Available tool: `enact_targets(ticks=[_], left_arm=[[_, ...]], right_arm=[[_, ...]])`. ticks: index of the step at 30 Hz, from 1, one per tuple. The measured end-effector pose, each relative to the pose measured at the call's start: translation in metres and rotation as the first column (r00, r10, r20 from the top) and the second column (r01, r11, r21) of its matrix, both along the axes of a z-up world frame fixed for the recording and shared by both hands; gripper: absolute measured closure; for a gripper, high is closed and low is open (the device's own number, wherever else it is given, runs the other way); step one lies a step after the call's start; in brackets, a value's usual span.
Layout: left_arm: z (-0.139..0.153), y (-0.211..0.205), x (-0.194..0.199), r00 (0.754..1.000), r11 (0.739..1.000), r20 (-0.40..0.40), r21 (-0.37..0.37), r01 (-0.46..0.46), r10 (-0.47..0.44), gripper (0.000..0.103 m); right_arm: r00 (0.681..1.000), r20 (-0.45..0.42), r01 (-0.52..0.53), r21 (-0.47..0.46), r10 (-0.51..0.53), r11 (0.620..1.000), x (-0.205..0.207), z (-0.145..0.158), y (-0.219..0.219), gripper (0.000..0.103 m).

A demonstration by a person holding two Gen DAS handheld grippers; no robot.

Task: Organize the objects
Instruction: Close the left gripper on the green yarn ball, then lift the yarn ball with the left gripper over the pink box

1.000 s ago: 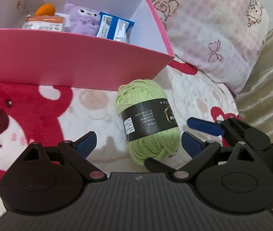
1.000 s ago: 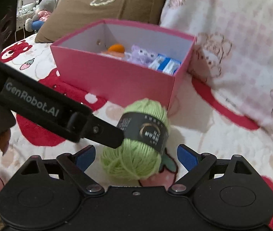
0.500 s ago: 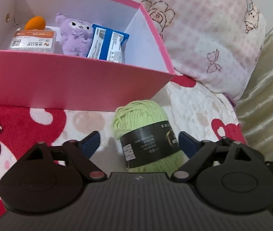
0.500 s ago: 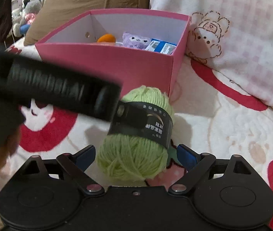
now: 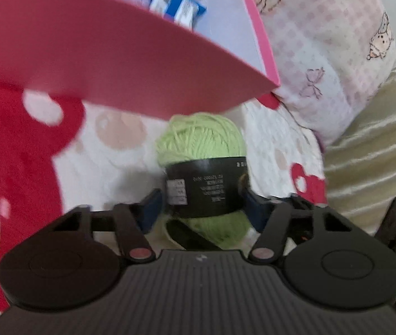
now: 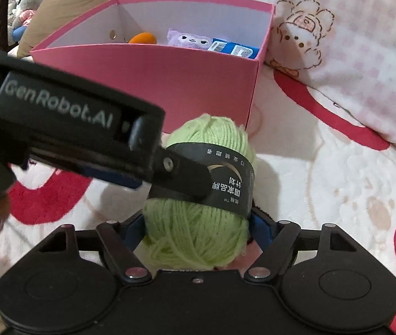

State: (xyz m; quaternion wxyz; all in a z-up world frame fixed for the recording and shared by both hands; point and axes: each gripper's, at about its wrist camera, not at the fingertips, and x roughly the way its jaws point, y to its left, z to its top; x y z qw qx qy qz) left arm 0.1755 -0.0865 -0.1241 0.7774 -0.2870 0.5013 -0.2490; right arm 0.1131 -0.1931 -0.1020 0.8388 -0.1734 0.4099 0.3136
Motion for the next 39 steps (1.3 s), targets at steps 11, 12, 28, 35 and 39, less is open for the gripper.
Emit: enact_targets(ticks=[11,12,28,35,39], left_arm=[[0.012,-0.003,-0.008,0.999,1.0,0.023,0.014,0.024,-0.024,0.05],[0.014,-0.004,-0.01,0.999,0.999,0.03,0.027,0.03,-0.03,0.05],[0.04,0.021,-0.036,0.999,0.992,-0.025,0.112,0.049,-0.046,0.053],[0.06,0.039,-0.046,0.998,0.993,-0.026,0.098,0.064,-0.061,0.053],[0.071,0.047,-0.051,0.998,0.994,-0.028,0.094,0.057,-0.055,0.053]], right_arm=[[0.999,0.051,-0.014,-0.045,0.016,0.999,-0.014,0.006,0.002,0.033],[0.997,0.071,-0.036,-0.068,0.041,0.997,-0.017,0.006,0.003,0.033],[0.999,-0.026,-0.044,-0.056,0.042,0.997,-0.044,0.022,0.018,0.033],[0.998,-0.021,-0.063,-0.051,0.062,0.997,-0.064,0.043,0.027,0.033],[0.998,-0.028,-0.052,-0.037,0.051,0.998,-0.071,0.055,0.03,0.033]])
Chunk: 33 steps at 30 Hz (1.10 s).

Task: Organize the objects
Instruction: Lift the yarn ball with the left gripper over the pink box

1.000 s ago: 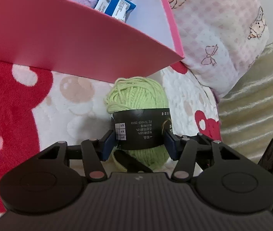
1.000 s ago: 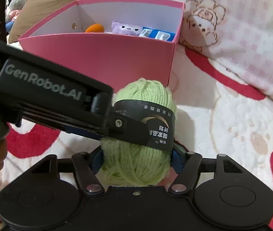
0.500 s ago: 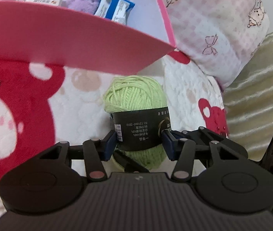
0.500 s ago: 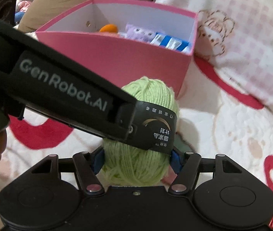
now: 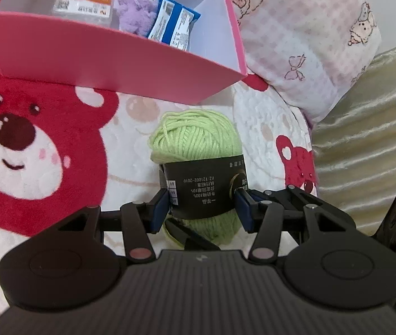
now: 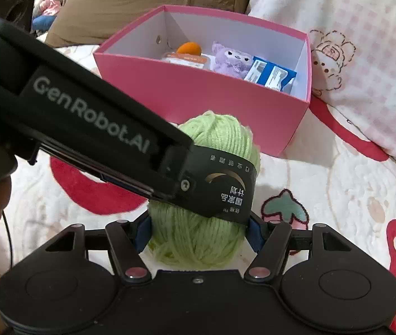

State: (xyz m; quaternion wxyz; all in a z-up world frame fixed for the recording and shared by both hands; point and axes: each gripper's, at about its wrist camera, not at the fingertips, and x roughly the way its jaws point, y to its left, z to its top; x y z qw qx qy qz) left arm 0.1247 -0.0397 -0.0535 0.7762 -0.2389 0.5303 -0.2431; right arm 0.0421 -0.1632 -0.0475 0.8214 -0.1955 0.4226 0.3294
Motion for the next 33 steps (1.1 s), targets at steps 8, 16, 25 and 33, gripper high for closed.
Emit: enact_targets(ticks=[8,16,25,33], left_arm=[[0.028,0.028,-0.004,0.999,0.999,0.01,-0.017,-0.038,0.038,0.053],[0.051,0.036,-0.016,0.997,0.999,0.069,-0.007,-0.045,0.045,0.053],[0.086,0.031,-0.035,0.985,0.998,0.161,-0.031,-0.056,0.061,0.052],[0.108,0.032,-0.034,0.966,0.992,0.224,-0.038,-0.123,0.129,0.051]], right_arm=[[0.999,0.036,0.002,0.096,-0.006,0.995,-0.017,0.019,0.005,0.032],[0.998,0.061,-0.024,0.14,0.015,0.99,-0.021,0.036,0.01,0.032],[0.998,0.056,-0.002,0.172,-0.008,0.985,-0.018,0.07,-0.001,0.032],[0.994,0.108,-0.041,0.157,0.024,0.987,-0.01,0.093,0.009,0.032]])
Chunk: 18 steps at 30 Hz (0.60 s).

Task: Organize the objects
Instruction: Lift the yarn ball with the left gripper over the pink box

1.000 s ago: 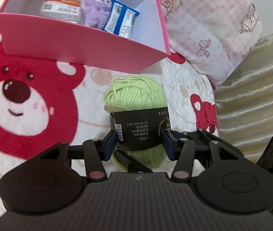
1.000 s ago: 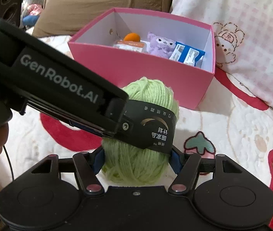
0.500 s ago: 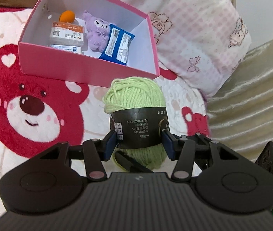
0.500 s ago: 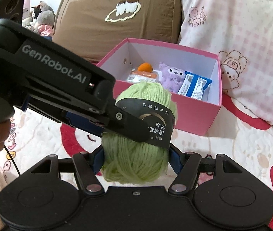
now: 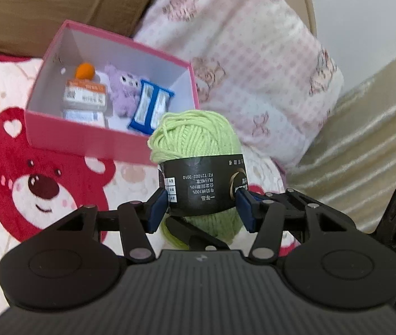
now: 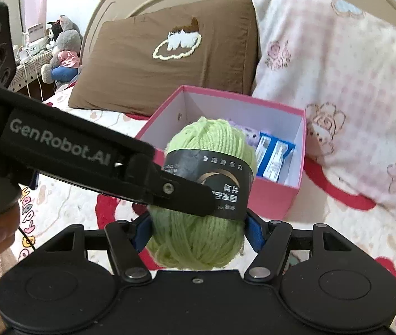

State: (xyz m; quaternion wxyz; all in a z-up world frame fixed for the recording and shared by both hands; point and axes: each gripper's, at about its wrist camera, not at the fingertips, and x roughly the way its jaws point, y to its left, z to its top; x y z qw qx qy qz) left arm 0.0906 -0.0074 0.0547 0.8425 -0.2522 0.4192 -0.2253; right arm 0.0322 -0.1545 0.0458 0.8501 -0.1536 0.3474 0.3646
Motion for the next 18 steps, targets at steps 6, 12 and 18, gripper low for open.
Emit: enact_targets(ticks=[6,12,18], left_arm=[[0.029,0.009,0.018,0.999,0.999,0.024,0.011,-0.047,0.046,0.051],[0.051,0.015,0.049,0.994,0.995,0.031,-0.015,-0.103,0.103,0.051],[0.058,0.015,0.08,0.996,0.995,-0.011,-0.024,-0.093,0.092,0.05]], right_arm=[[0.998,0.036,-0.053,-0.001,0.053,0.999,0.013,0.025,0.013,0.032],[0.991,0.042,-0.122,-0.06,0.125,0.991,0.045,0.054,0.04,0.032],[0.988,-0.004,-0.155,-0.073,0.155,0.985,0.08,0.067,0.053,0.033]])
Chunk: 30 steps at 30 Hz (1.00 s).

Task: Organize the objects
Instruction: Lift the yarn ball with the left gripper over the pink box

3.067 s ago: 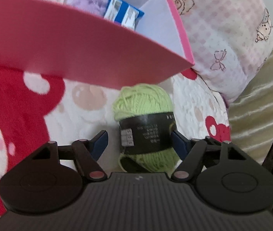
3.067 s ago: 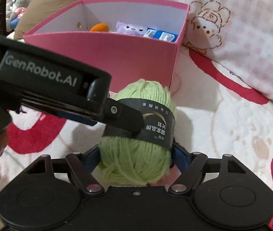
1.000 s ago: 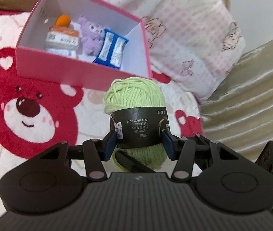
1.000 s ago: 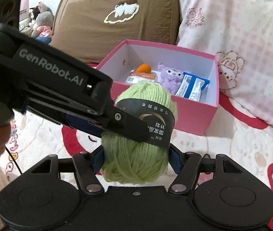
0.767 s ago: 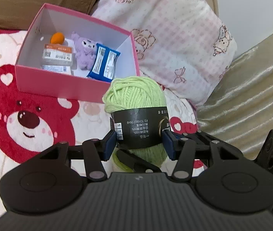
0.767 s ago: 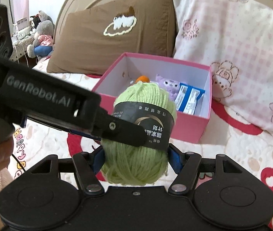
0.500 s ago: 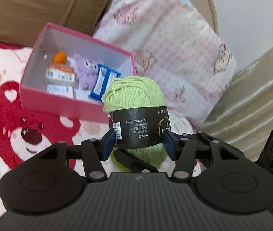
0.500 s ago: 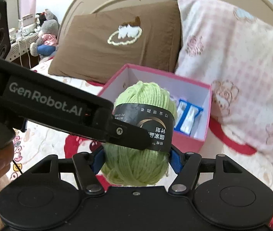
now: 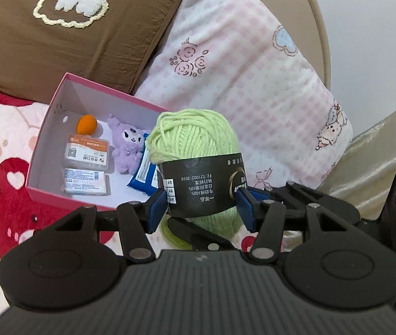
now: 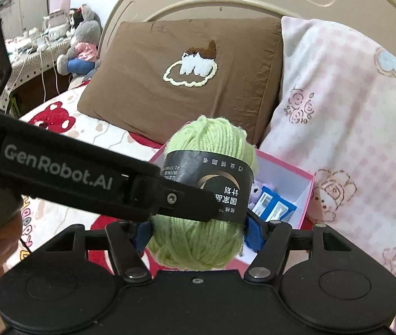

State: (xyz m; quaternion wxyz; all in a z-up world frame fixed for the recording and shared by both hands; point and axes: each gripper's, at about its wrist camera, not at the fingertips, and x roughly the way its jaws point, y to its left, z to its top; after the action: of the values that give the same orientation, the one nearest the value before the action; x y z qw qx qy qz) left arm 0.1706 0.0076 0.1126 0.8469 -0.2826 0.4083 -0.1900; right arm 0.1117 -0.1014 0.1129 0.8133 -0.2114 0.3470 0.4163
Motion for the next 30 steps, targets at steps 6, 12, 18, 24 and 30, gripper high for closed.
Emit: enact_targets(ticks=[6,12,18,24,30], left_arm=[[-0.013,0.011,0.021,0.999,0.997,-0.039,-0.079,0.009,-0.012,0.05],[-0.026,0.008,0.041,0.999,1.0,-0.028,-0.001,0.02,-0.02,0.049],[-0.057,0.022,0.065,0.997,1.0,-0.075,-0.026,-0.003,0.001,0.05],[-0.083,0.023,0.08,0.994,1.0,-0.105,-0.029,-0.001,-0.002,0.05],[-0.111,0.009,0.093,0.993,1.0,-0.119,-0.016,0.021,-0.023,0.051]], right_arm=[[0.996,-0.009,-0.088,-0.146,0.088,0.985,0.016,0.006,0.023,0.034],[0.989,-0.014,-0.148,-0.247,0.15,0.958,0.039,-0.006,0.048,0.036],[0.982,-0.073,-0.184,-0.207,0.172,0.961,0.067,-0.032,0.061,0.036],[0.964,-0.086,-0.265,-0.27,0.25,0.926,0.081,-0.057,0.079,0.038],[0.969,-0.178,-0.212,-0.256,0.17,0.943,0.103,-0.083,0.075,0.038]])
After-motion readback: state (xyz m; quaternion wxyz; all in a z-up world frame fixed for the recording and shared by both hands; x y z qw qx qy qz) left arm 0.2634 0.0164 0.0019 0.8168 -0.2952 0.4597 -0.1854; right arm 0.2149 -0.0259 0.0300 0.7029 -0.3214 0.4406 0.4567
